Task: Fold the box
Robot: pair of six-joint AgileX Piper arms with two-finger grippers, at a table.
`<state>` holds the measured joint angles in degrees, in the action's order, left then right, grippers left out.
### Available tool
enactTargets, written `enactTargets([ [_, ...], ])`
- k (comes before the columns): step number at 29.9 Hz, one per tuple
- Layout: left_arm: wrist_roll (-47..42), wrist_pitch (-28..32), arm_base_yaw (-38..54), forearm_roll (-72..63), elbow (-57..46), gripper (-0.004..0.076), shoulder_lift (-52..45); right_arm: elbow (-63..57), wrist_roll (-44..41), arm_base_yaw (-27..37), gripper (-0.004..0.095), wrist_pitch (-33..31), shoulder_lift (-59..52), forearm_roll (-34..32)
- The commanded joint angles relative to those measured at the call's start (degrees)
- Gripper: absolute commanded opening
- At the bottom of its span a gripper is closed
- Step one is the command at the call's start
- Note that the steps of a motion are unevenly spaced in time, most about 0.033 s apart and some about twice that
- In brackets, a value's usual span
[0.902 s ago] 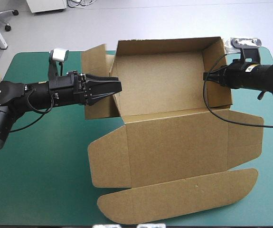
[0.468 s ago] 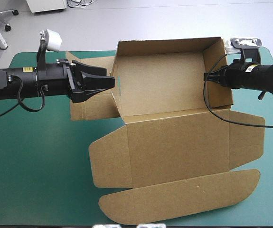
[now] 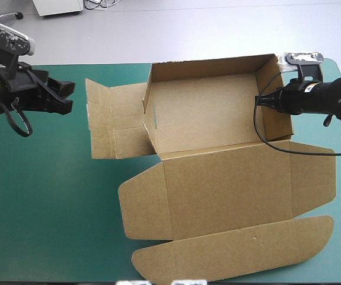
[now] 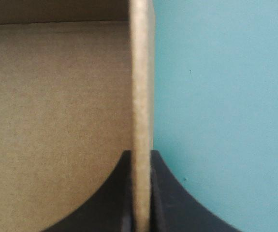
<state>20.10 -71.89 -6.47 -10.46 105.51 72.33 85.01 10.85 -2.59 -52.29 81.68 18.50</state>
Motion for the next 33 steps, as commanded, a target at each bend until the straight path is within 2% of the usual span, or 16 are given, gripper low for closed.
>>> enactTargets([
  [1,-4.97,2.17,-0.01,13.4,-2.26,0.0428,-2.43,1.8,-0.58,0.42,-0.0019,3.35,-1.22,3.07],
  [9,-7.11,9.57,8.07,12.62,-14.54,0.0428,-2.95,1.8,-0.07,0.42,-0.0019,2.97,-0.19,4.19],
  [17,-3.98,16.96,20.03,-7.08,-25.38,0.0428,-0.11,1.8,0.49,0.42,-0.0019,2.53,0.01,5.44],
  [26,2.22,19.04,26.06,-25.76,-29.26,0.0428,8.69,1.8,1.19,0.42,-0.0019,2.07,0.01,8.23],
  [33,15.02,12.78,26.06,-47.64,-33.18,0.0428,18.24,1.8,1.19,0.42,-0.0019,1.93,0.01,8.74],
])
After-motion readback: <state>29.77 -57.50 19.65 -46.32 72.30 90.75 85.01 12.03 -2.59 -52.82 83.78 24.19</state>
